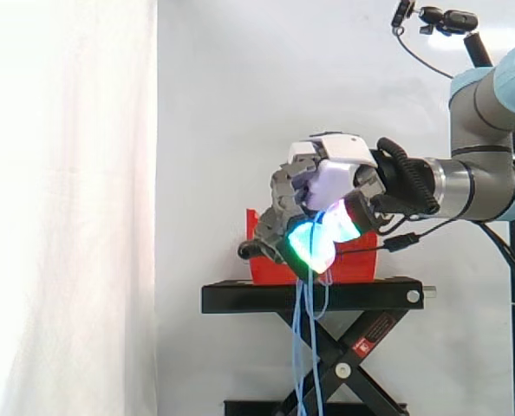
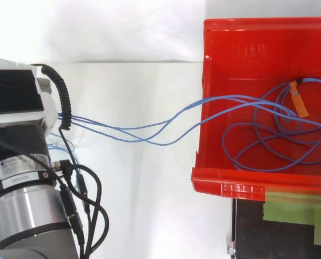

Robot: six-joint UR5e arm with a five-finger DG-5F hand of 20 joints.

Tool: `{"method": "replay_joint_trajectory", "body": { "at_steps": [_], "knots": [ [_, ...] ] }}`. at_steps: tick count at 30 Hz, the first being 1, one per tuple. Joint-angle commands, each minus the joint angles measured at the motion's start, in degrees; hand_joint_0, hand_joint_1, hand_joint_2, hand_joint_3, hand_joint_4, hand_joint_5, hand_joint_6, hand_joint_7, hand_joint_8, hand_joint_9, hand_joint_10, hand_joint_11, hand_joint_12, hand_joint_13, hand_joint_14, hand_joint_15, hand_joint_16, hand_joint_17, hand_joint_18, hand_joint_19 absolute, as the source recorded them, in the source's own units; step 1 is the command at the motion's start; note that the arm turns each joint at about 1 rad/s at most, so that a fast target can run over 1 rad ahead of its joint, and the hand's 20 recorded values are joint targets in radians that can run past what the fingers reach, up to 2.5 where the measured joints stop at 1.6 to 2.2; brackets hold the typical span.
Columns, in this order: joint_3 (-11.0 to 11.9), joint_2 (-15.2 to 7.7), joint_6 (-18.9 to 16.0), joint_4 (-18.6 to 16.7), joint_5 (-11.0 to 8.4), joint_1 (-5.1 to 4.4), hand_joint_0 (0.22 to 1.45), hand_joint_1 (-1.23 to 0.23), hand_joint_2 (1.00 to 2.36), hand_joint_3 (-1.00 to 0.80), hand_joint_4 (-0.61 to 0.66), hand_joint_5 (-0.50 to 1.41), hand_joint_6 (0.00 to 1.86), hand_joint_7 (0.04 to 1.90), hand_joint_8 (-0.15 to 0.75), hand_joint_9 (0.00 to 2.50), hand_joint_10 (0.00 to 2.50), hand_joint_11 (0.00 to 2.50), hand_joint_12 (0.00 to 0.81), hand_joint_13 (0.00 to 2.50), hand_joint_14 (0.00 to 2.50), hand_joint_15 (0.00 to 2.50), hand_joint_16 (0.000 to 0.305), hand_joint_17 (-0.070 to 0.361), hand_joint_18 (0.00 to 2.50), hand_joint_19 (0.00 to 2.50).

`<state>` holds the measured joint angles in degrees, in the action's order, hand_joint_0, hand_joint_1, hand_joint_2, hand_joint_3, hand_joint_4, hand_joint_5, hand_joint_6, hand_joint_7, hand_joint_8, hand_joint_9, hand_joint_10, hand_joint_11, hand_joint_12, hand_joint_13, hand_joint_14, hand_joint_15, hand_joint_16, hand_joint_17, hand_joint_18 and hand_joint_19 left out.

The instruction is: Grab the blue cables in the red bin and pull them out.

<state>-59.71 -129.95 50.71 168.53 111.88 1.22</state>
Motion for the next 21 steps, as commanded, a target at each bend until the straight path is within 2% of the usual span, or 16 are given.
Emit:
{"method": "replay_joint_trajectory", "body": {
  "at_steps": [1, 3, 8, 9, 11, 15, 16, 20, 21],
  "knots": [
    [0.0, 0.6, -0.2, -0.8, -0.17, 0.01, 0.94, -0.94, 1.0, -1.0, 0.13, 0.42, 1.28, 0.33, 0.273, 0.82, 0.01, 1.21, 0.31, 0.9, 1.97, 1.04, 0.046, 0.103, 0.96, 1.23],
    [0.0, 0.7, -0.6, -0.9, -0.17, 0.01, 0.95, -0.94, 1.0, -1.0, 0.13, 0.42, 1.28, 0.33, 0.274, 0.82, 0.01, 1.22, 0.305, 0.9, 1.97, 1.03, 0.045, 0.102, 0.96, 1.24],
    [0.0, 0.8, -6.8, -2.2, -0.61, -0.08, 0.95, -0.94, 1.0, -1.0, 0.13, 0.42, 1.28, 0.33, 0.27, 0.82, 0.01, 1.22, 0.316, 0.9, 1.96, 1.04, 0.045, 0.102, 0.96, 1.24],
    [0.0, 0.8, -6.8, -2.2, -0.61, -0.08, 0.95, -0.94, 1.0, -1.0, 0.13, 0.42, 1.28, 0.33, 0.27, 0.82, 0.01, 1.21, 0.316, 0.9, 1.96, 1.04, 0.045, 0.102, 0.96, 1.24],
    [0.0, 0.8, -8.8, -4.4, -0.97, -0.17, 0.95, -0.93, 1.0, -1.0, 0.13, 0.42, 1.28, 0.33, 0.27, 0.82, 0.01, 1.21, 0.313, 0.9, 1.96, 1.04, 0.045, 0.102, 0.96, 1.24],
    [0.0, 0.8, -8.7, -8.0, -0.88, -0.17, 0.95, -0.94, 1.0, -1.0, 0.13, 0.42, 1.28, 0.33, 0.272, 0.82, 0.01, 1.21, 0.313, 0.9, 1.96, 1.04, 0.045, 0.101, 0.96, 1.24],
    [0.0, 0.8, -8.1, -10.6, -0.88, -0.17, 0.95, -0.93, 1.0, -1.0, 0.13, 0.43, 1.28, 0.32, 0.274, 0.82, 0.01, 1.22, 0.311, 0.9, 1.96, 1.03, 0.045, 0.101, 0.96, 1.24],
    [0.0, 0.8, -6.4, -15.0, -0.88, -0.17, 0.95, -0.93, 1.0, -1.0, 0.13, 0.43, 1.28, 0.32, 0.27, 0.82, 0.01, 1.21, 0.309, 0.9, 1.96, 1.04, 0.045, 0.102, 0.96, 1.24],
    [0.0, 0.8, -6.3, -17.1, -0.88, -0.17, 0.95, -0.93, 1.0, -1.0, 0.13, 0.43, 1.28, 0.32, 0.27, 0.82, 0.01, 1.23, 0.31, 0.9, 1.96, 1.04, 0.045, 0.102, 0.96, 1.24]
  ]
}}
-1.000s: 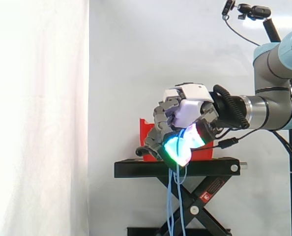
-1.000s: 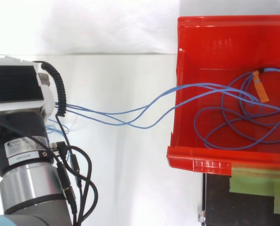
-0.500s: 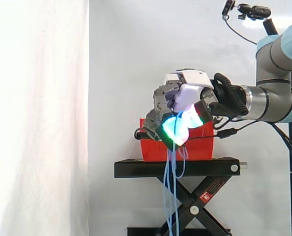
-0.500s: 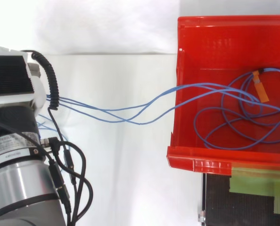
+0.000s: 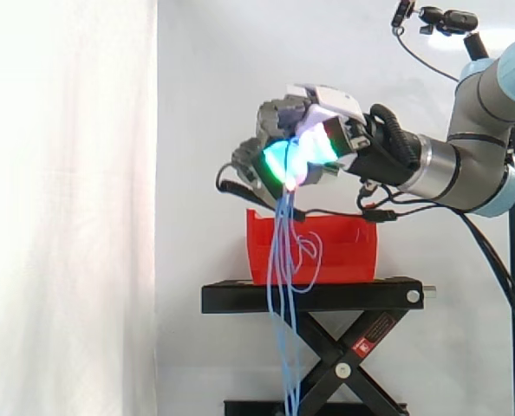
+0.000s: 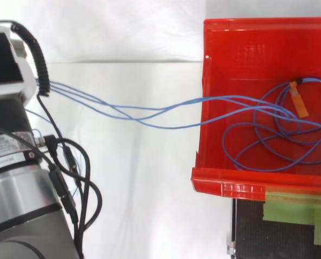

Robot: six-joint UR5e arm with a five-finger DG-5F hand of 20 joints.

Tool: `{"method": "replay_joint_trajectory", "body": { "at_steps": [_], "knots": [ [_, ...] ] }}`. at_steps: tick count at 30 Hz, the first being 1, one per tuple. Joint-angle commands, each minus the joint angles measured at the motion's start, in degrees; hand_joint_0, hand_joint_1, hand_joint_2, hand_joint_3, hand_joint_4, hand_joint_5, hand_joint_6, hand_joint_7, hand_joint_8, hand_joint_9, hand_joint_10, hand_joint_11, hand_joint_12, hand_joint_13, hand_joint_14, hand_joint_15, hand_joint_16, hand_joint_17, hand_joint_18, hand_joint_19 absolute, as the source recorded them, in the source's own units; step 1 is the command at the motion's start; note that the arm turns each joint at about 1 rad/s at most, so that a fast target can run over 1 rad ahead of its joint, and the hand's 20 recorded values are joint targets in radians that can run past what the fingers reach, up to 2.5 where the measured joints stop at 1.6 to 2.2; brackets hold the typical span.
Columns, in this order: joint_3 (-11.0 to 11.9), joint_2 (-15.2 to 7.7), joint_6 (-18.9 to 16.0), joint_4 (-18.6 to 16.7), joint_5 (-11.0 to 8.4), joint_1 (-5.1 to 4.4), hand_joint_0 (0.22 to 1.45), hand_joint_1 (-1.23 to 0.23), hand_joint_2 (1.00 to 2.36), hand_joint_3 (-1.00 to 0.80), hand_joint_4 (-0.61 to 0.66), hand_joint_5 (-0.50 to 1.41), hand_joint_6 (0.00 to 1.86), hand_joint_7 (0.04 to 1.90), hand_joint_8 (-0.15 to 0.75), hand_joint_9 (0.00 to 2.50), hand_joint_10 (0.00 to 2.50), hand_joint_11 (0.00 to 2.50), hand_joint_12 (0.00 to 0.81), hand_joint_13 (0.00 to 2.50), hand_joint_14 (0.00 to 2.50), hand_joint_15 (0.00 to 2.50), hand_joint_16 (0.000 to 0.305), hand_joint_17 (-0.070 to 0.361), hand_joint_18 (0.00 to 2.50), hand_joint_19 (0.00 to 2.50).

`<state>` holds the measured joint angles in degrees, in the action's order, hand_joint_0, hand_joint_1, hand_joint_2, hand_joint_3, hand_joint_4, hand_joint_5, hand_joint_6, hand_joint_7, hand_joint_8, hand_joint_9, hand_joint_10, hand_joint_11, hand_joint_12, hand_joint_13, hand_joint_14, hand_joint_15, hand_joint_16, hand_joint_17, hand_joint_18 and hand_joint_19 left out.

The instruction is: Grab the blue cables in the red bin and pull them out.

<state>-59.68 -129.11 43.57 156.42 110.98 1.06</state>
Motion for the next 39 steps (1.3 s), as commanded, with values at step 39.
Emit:
{"method": "replay_joint_trajectory", "body": {
  "at_steps": [39],
  "knots": [
    [-5.9, -0.1, -30.2, 6.4, -9.82, -1.76, 0.93, -0.92, 1.0, -1.0, 0.13, 0.45, 1.25, 0.33, 0.263, 0.9, 0.0, 1.39, 0.302, 0.91, 2.11, 1.0, 0.044, 0.099, 0.98, 1.23]
  ]
}}
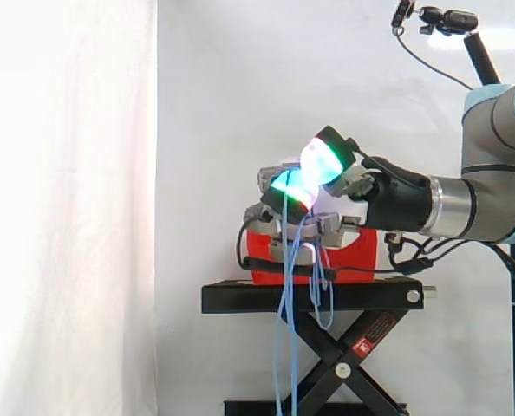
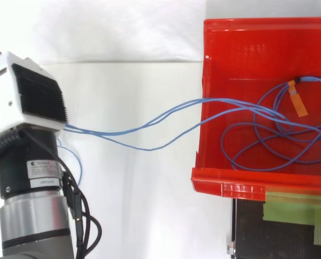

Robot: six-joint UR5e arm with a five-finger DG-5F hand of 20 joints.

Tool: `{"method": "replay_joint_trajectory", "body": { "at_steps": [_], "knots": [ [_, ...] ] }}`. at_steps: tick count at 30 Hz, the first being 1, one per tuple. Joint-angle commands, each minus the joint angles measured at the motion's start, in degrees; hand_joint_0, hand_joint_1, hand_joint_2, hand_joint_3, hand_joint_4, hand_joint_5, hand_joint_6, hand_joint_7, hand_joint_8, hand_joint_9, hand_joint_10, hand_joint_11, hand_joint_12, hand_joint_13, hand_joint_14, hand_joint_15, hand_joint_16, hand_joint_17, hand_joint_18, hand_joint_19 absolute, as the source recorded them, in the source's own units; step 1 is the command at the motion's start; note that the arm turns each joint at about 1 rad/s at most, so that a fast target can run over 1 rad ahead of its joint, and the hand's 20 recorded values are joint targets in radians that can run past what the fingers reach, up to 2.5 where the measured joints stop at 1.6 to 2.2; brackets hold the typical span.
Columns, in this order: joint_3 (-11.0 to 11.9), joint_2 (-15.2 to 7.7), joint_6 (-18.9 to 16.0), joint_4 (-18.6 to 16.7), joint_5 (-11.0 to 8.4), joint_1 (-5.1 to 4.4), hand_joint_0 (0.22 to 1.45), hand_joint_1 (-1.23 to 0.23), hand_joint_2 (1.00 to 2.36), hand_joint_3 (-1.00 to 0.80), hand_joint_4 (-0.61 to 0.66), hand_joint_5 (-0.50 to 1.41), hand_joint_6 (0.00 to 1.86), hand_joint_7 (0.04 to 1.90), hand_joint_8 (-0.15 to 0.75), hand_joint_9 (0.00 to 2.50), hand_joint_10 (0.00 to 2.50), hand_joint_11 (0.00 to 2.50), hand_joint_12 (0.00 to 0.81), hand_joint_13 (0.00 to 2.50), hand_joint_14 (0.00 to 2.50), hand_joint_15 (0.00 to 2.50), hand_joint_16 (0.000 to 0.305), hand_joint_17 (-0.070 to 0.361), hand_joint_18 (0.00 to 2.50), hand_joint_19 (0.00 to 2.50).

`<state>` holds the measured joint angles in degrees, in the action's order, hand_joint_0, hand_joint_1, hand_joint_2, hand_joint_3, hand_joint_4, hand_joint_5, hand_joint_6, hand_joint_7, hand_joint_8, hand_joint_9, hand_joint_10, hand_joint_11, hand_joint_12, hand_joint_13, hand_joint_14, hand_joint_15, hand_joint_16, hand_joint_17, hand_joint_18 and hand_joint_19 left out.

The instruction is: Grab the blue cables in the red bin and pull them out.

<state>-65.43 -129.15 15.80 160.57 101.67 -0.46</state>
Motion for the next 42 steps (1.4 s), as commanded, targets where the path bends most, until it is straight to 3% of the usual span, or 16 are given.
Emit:
{"method": "replay_joint_trajectory", "body": {
  "at_steps": [1, 7, 9, 10, 12, 13, 16, 17, 21, 25, 33, 42],
  "knots": [
    [-0.1, 0.0, -2.6, 2.6, -0.5, -0.25, 0.93, -0.92, 1.0, -1.0, 0.13, 0.45, 1.26, 0.33, 0.262, 0.9, 0.0, 1.39, 0.303, 0.91, 2.11, 1.0, 0.044, 0.1, 0.98, 1.23],
    [-0.1, 0.0, -0.4, 2.6, 0.29, -0.6, 0.94, -0.92, 1.0, -1.0, 0.12, 0.45, 1.26, 0.33, 0.262, 0.9, 0.0, 1.39, 0.306, 0.91, 2.1, 1.02, 0.044, 0.099, 0.98, 1.23],
    [-0.1, 0.0, 3.1, 0.7, 1.08, -0.69, 0.94, -0.92, 1.0, -1.0, 0.12, 0.45, 1.26, 0.34, 0.263, 0.9, 0.0, 1.39, 0.309, 0.92, 2.1, 1.02, 0.044, 0.099, 0.98, 1.23],
    [-0.1, 0.0, 6.8, -1.4, 1.87, -0.69, 0.94, -0.92, 1.0, -1.0, 0.12, 0.45, 1.26, 0.33, 0.264, 0.9, 0.01, 1.38, 0.304, 0.92, 2.1, 1.0, 0.044, 0.1, 0.98, 1.23],
    [-0.1, 0.0, 11.0, -3.4, 3.19, -0.69, 0.94, -0.92, 1.0, -1.0, 0.12, 0.45, 1.26, 0.34, 0.263, 0.9, 0.0, 1.4, 0.306, 0.92, 2.1, 1.01, 0.044, 0.098, 0.98, 1.24],
    [-0.1, 0.0, 15.5, -5.0, 4.77, -0.69, 0.94, -0.92, 1.0, -1.0, 0.12, 0.45, 1.26, 0.34, 0.259, 0.9, 0.01, 1.39, 0.309, 0.92, 2.1, 1.01, 0.044, 0.098, 0.98, 1.24],
    [-0.1, 0.0, 21.2, -6.9, 6.53, -0.69, 0.94, -0.92, 1.0, -1.0, 0.12, 0.45, 1.26, 0.34, 0.264, 0.9, 0.01, 1.38, 0.305, 0.92, 2.09, 1.02, 0.044, 0.1, 0.98, 1.23],
    [-0.1, 0.0, 25.4, -8.3, 7.41, -0.69, 0.94, -0.92, 1.0, -1.0, 0.12, 0.45, 1.26, 0.33, 0.263, 0.9, 0.0, 1.38, 0.304, 0.92, 2.09, 1.01, 0.044, 0.099, 0.98, 1.23],
    [-0.1, 0.0, 30.4, -10.2, 8.55, -0.69, 0.94, -0.92, 1.0, -1.0, 0.12, 0.45, 1.26, 0.33, 0.264, 0.9, 0.0, 1.38, 0.304, 0.92, 2.09, 1.01, 0.044, 0.099, 0.98, 1.24],
    [-0.1, 0.0, 35.7, -12.0, 11.1, -0.69, 0.95, -0.92, 1.0, -1.0, 0.12, 0.45, 1.26, 0.33, 0.264, 0.9, 0.01, 1.38, 0.304, 0.92, 2.09, 1.01, 0.044, 0.098, 0.98, 1.24],
    [-0.1, 0.0, 36.2, -12.6, 11.36, -0.69, 0.95, -0.92, 1.0, -1.0, 0.12, 0.45, 1.26, 0.33, 0.269, 0.9, 0.01, 1.38, 0.304, 0.92, 2.08, 1.01, 0.044, 0.099, 0.98, 1.24],
    [-0.1, 0.0, 32.4, -12.8, 11.19, -0.69, 0.95, -0.92, 1.0, -1.0, 0.12, 0.44, 1.26, 0.34, 0.264, 0.89, 0.01, 1.36, 0.303, 0.92, 2.06, 1.02, 0.044, 0.099, 0.98, 1.23]
  ]
}}
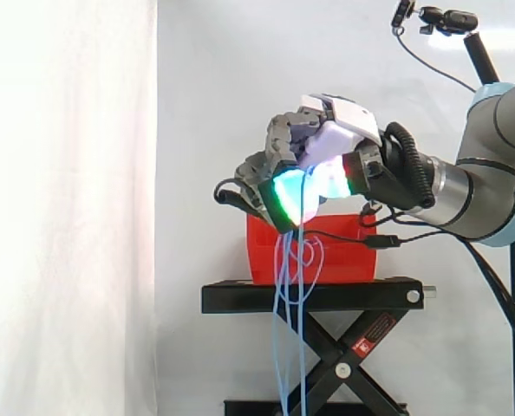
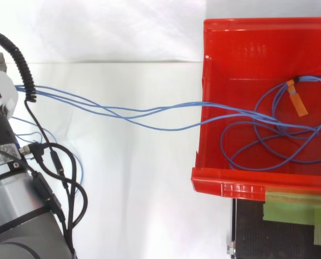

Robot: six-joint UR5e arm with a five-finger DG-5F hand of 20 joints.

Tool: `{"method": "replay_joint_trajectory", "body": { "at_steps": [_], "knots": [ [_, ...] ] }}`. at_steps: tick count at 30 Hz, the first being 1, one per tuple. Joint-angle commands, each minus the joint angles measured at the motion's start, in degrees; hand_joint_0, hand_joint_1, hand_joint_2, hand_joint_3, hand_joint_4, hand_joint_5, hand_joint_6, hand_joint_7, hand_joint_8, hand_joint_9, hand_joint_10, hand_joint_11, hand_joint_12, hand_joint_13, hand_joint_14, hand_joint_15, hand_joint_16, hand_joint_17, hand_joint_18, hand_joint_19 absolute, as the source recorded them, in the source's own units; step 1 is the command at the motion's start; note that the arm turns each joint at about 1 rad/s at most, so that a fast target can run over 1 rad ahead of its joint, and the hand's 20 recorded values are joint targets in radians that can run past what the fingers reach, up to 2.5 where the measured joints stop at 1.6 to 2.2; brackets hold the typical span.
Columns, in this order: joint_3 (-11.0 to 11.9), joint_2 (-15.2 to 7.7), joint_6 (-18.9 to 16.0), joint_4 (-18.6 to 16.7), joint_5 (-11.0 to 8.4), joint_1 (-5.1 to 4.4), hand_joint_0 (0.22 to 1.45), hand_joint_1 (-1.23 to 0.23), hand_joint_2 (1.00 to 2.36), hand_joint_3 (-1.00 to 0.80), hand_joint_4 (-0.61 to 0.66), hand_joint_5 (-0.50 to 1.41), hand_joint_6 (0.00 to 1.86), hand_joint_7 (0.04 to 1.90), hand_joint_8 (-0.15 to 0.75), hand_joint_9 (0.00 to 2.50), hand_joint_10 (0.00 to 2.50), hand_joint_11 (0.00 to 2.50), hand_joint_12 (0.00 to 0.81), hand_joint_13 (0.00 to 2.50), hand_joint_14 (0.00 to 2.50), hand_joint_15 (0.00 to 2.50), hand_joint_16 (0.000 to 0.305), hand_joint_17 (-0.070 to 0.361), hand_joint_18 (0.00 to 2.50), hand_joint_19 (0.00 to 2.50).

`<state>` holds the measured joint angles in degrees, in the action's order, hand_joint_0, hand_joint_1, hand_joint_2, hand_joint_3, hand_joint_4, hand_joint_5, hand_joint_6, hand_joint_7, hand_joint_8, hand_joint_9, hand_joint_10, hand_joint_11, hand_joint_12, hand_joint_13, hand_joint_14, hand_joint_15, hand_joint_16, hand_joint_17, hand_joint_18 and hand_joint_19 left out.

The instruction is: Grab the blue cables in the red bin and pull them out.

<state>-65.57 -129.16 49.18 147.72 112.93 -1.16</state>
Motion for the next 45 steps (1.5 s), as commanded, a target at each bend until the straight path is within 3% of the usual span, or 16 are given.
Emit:
{"method": "replay_joint_trajectory", "body": {
  "at_steps": [1, 2, 4, 7, 10, 14, 17, 25, 36, 43, 45],
  "knots": [
    [0.0, 0.0, -1.8, 0.2, -0.08, -0.07, 0.95, -0.92, 1.0, -1.0, 0.12, 0.44, 1.26, 0.33, 0.264, 0.89, 0.0, 1.37, 0.307, 0.92, 2.06, 1.02, 0.044, 0.099, 0.98, 1.23],
    [0.0, 0.0, -2.2, 0.3, -0.08, 0.02, 0.95, -0.91, 1.0, -1.0, 0.12, 0.44, 1.26, 0.33, 0.264, 0.89, 0.01, 1.37, 0.303, 0.92, 2.05, 1.02, 0.044, 0.099, 0.97, 1.23],
    [0.0, 0.0, -7.6, 1.3, -0.61, 0.02, 0.95, -0.91, 1.0, -1.0, 0.12, 0.44, 1.26, 0.33, 0.264, 0.89, 0.01, 1.37, 0.309, 0.93, 2.04, 1.03, 0.045, 0.1, 0.98, 1.23],
    [0.1, 0.0, -9.1, 1.0, -0.52, 0.02, 0.95, -0.91, 1.0, -1.0, 0.12, 0.44, 1.25, 0.33, 0.264, 0.88, 0.01, 1.36, 0.305, 0.93, 2.02, 1.01, 0.044, 0.099, 0.97, 1.23],
    [0.0, 0.0, -8.4, -0.9, -0.43, 0.02, 0.95, -0.91, 1.0, -1.0, 0.11, 0.44, 1.25, 0.34, 0.261, 0.88, 0.01, 1.36, 0.308, 0.93, 2.01, 1.02, 0.045, 0.1, 0.97, 1.23],
    [0.0, 0.0, -5.0, -7.2, 0.09, -0.07, 0.95, -0.91, 1.0, -1.0, 0.11, 0.44, 1.25, 0.33, 0.265, 0.88, 0.01, 1.35, 0.308, 0.93, 2.0, 1.02, 0.044, 0.099, 0.97, 1.24],
    [0.0, 0.0, -3.3, -8.6, 0.71, 0.02, 0.95, -0.91, 1.0, -1.0, 0.1, 0.44, 1.25, 0.34, 0.264, 0.89, 0.01, 1.37, 0.3, 0.94, 2.0, 1.02, 0.044, 0.099, 0.98, 1.23],
    [0.0, 0.0, 0.7, -8.5, 1.32, -0.07, 0.95, -0.91, 1.0, -1.0, 0.1, 0.44, 1.25, 0.34, 0.258, 0.89, 0.0, 1.39, 0.303, 0.94, 1.98, 1.04, 0.044, 0.099, 0.98, 1.23],
    [0.0, 0.0, 0.9, -8.5, 1.32, -0.16, 0.96, -0.91, 1.0, -1.0, 0.08, 0.44, 1.25, 0.33, 0.258, 0.88, 0.0, 1.37, 0.301, 0.94, 1.97, 1.03, 0.044, 0.1, 0.98, 1.23],
    [0.0, 0.0, 6.9, -9.2, 1.94, -0.51, 0.96, -0.91, 1.0, -1.0, 0.08, 0.44, 1.25, 0.33, 0.26, 0.88, 0.01, 1.35, 0.303, 0.94, 1.94, 1.04, 0.044, 0.099, 0.97, 1.23],
    [0.0, 0.0, 9.9, -9.9, 3.26, -0.51, 0.96, -0.91, 1.0, -1.0, 0.08, 0.44, 1.25, 0.33, 0.264, 0.87, 0.01, 1.35, 0.306, 0.95, 1.93, 1.04, 0.044, 0.099, 0.97, 1.23]
  ]
}}
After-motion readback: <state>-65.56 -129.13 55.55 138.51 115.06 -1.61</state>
